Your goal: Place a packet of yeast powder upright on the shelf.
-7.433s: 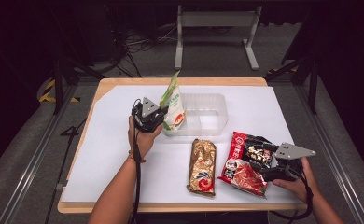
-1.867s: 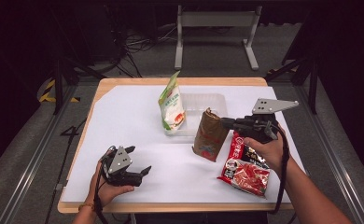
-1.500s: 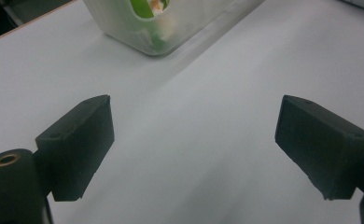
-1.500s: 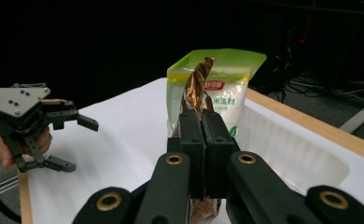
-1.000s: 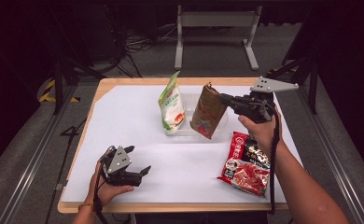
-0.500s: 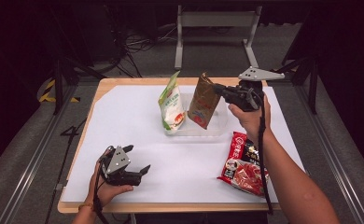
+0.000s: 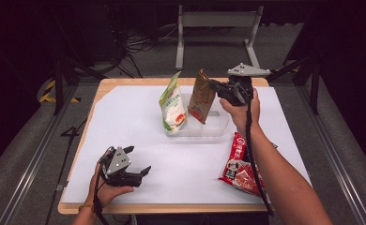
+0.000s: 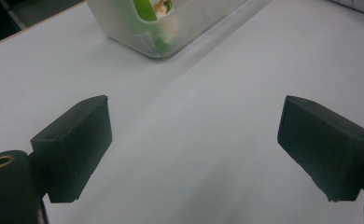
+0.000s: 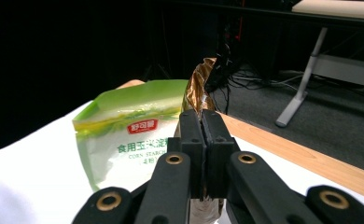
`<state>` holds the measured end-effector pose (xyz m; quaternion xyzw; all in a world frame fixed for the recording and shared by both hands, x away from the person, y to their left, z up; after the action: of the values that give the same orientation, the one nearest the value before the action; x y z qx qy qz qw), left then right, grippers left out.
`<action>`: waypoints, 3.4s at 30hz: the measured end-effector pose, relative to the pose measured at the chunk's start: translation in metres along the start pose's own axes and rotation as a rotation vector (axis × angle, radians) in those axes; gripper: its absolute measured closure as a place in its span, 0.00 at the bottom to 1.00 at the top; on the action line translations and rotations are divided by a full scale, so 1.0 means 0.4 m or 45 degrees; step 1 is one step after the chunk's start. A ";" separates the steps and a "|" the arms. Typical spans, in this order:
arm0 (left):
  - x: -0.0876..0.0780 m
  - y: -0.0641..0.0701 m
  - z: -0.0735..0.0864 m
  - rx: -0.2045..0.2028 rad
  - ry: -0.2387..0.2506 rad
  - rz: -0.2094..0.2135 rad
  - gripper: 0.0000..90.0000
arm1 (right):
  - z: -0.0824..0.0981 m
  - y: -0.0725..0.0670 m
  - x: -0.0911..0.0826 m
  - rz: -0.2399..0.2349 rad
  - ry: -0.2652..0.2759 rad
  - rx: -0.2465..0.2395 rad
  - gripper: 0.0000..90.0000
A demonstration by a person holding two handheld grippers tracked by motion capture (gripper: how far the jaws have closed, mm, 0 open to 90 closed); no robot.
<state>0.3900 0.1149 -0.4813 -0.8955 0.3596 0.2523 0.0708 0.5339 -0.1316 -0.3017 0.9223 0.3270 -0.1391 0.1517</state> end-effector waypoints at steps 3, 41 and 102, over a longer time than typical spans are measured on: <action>0.000 0.002 0.000 0.014 -0.005 -0.001 0.12 | 0.007 0.000 0.017 0.016 -0.013 0.010 0.98; 0.007 0.010 0.004 0.028 -0.024 0.017 0.12 | 0.092 -0.013 0.049 0.104 -0.076 0.022 0.97; 0.012 -0.003 0.013 0.015 -0.041 0.023 0.12 | 0.131 -0.095 0.034 -0.193 -0.137 -0.182 0.68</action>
<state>0.3916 0.1144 -0.4884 -0.8876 0.3681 0.2650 0.0797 0.5113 -0.1152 -0.3617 0.8729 0.3964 -0.1759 0.2235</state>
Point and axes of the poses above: each handheld gripper's, and its own axes: x roughly forward along the jaws, z roughly out of its underside, y roughly to its right, the point moved 10 cm from there along x, roughly forward along the jaws, and after that the axes turned 12 degrees about -x, right-handed, at the moved point
